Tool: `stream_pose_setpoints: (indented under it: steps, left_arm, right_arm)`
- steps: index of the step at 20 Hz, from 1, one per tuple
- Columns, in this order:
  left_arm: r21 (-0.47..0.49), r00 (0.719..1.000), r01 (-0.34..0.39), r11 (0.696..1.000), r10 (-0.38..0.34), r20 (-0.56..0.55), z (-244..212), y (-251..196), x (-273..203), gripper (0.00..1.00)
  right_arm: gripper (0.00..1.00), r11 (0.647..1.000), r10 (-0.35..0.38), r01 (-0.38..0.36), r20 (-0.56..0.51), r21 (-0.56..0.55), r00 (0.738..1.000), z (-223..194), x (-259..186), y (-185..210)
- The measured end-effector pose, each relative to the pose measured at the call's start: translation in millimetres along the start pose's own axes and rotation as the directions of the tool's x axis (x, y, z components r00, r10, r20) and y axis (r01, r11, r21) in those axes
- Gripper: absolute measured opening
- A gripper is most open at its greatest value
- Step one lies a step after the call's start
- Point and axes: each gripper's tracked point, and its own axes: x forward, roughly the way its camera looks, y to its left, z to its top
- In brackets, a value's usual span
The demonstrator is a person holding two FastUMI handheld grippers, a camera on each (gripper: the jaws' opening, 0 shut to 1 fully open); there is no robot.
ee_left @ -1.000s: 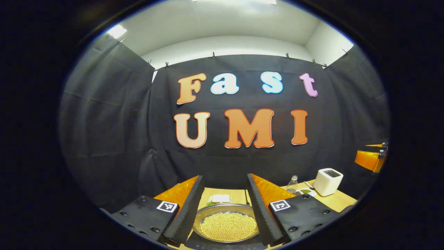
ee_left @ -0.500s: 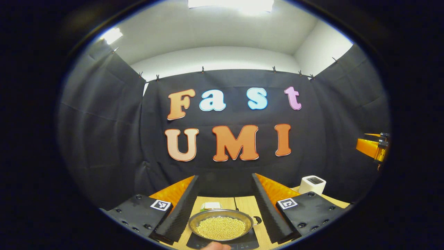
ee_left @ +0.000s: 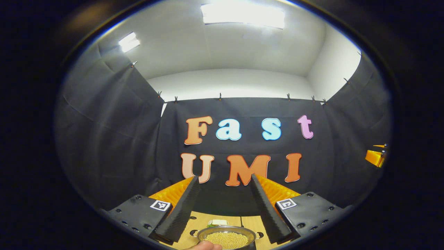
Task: First push the handle of the pot to place it horizontally, then grasp the pot with both hands and set it on the induction cooktop.
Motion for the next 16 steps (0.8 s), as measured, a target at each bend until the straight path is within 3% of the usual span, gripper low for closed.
stream_pose_setpoints:
  steps: [7,9,10,11,16]
  left_arm:
    - [-0.018,0.999,-0.032,0.999,0.032,0.018,0.8,11.8,4.7,0.99]
    - [-0.025,0.999,-0.041,0.999,0.041,-0.001,-7.4,15.3,6.7,0.95]
    - [-0.026,0.999,-0.039,0.999,0.039,-0.007,-9.0,12.6,9.8,0.92]
    - [-0.025,0.999,-0.038,0.999,0.038,-0.009,-9.6,13.3,10.5,0.99]
    - [-0.039,0.999,-0.025,0.999,0.024,-0.024,-22.5,6.4,11.7,0.95]
  right_arm:
    - [0.93,0.999,0.034,-0.034,-0.002,-0.034,0.999,-6.0,8.5,8.4]
    - [0.93,0.998,0.036,-0.036,-0.005,-0.047,0.999,-9.0,12.4,12.2]
    - [0.93,0.998,0.043,-0.043,-0.008,-0.05,0.999,-11.1,13.7,15.7]
    - [0.93,0.998,0.048,-0.048,-0.011,-0.05,0.999,-11.7,14.4,17.5]
    - [0.93,0.998,0.054,-0.054,-0.022,-0.037,0.998,-19.3,22.1,21.8]
